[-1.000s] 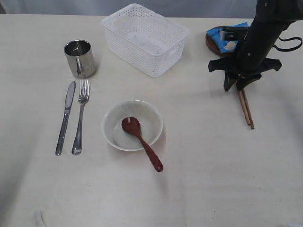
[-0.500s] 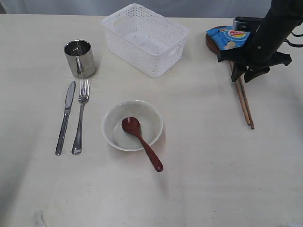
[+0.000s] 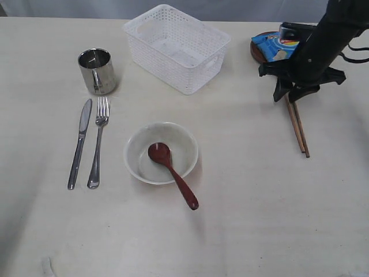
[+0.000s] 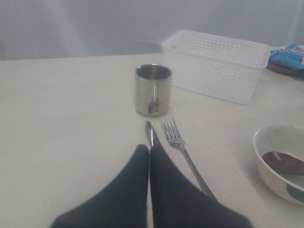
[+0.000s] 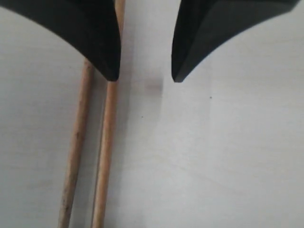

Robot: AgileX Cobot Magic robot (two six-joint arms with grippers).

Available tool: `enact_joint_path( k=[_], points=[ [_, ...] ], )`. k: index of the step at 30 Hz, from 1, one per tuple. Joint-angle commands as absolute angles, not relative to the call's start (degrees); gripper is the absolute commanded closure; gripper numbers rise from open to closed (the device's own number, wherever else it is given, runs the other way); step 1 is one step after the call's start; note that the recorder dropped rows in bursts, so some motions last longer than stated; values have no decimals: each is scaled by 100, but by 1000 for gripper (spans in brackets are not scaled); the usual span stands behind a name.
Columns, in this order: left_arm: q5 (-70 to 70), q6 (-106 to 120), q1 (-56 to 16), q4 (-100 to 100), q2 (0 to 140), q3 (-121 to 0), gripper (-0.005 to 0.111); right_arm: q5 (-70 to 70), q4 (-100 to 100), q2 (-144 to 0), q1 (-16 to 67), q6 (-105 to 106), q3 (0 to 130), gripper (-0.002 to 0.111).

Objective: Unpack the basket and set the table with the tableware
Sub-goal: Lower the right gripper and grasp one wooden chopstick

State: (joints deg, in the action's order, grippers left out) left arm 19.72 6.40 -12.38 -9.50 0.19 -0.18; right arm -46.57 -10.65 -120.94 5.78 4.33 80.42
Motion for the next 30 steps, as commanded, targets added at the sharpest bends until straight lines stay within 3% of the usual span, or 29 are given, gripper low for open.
enact_joint_path(
  k=[1,16,23,30],
  points=[
    [1962,635,-1271,-949,0,0,107,-4716,-943,-12395,544,471,8057,73],
    [1962,635,-1271,-949,0,0,107,-4744,-983,-12676,556,432,8057,73],
    [1962,635,-1271,-949,0,0,107,-4996,-972,-12892,948,353,8057,73],
    [1962,635,-1271,-938,0,0,107,-5150,789,-12891,1505,-1099,8057,78]
  ],
)
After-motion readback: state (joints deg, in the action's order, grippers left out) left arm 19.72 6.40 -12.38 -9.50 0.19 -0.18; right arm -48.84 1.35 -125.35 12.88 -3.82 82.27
